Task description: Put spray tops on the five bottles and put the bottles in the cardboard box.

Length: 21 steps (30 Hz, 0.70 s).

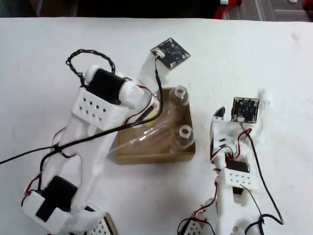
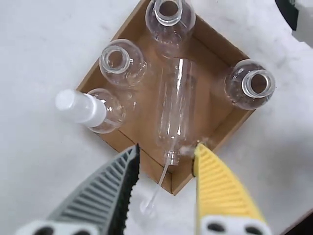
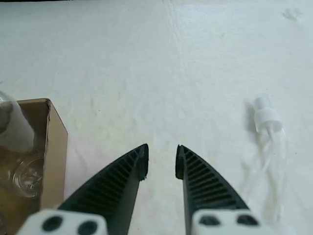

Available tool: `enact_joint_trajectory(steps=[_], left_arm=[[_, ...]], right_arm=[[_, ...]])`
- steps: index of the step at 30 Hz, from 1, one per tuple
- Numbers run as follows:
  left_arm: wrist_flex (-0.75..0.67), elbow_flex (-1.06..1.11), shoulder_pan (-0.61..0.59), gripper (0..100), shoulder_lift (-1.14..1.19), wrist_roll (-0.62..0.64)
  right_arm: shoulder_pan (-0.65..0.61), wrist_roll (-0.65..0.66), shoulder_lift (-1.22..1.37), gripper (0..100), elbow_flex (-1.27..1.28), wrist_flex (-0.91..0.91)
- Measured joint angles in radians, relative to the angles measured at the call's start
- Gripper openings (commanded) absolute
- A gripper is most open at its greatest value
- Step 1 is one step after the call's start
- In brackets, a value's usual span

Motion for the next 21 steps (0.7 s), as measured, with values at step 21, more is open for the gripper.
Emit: enact_joint_trajectory(steps=[21], left_arm=[[0.003, 0.496, -0.548, 15, -0.789, -0.367]], right_arm=[[0.0, 0.0, 0.0, 8.1, 0.0, 0.0]])
